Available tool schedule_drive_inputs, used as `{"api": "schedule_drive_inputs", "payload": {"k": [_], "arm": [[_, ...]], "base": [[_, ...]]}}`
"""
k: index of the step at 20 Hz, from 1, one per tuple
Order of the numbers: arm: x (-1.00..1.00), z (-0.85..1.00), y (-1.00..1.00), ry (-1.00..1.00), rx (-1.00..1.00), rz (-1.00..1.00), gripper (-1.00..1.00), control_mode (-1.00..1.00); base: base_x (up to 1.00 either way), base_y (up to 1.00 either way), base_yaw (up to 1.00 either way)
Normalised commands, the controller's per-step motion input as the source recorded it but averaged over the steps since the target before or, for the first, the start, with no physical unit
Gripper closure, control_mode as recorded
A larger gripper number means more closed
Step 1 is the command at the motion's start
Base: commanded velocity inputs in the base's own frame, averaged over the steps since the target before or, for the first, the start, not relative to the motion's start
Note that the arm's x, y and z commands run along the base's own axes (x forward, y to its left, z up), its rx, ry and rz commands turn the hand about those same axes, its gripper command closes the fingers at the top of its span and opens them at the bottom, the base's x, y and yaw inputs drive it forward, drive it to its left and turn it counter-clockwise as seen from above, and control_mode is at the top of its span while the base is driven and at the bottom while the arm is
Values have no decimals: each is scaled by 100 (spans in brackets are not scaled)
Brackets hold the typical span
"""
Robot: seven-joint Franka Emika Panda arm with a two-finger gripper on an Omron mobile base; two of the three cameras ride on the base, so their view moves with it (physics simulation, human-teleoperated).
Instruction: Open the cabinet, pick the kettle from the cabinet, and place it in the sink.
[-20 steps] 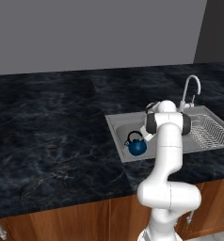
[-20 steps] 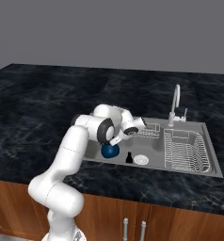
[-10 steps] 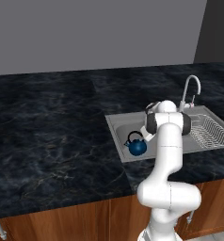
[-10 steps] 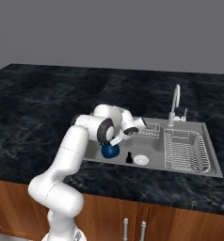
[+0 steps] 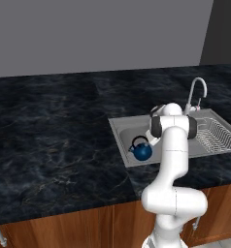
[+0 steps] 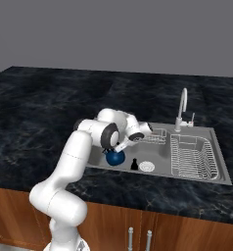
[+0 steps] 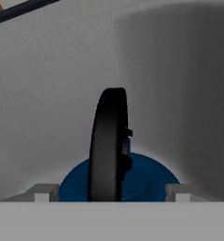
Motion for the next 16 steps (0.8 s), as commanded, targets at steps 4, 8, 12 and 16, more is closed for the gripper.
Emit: {"api": "schedule_drive_inputs", "payload": {"k": [4, 8, 12, 16], "arm": [[-8, -19, -11, 0, 0, -3, -100, -100], [-15, -16, -7, 0, 0, -7, -100, -100], [-15, -12, 0, 0, 0, -13, -100, -100], [-15, -10, 5, 0, 0, -20, -100, -100]], "base": [[0, 0, 0], [0, 0, 0], [0, 0, 0], [0, 0, 0]]}}
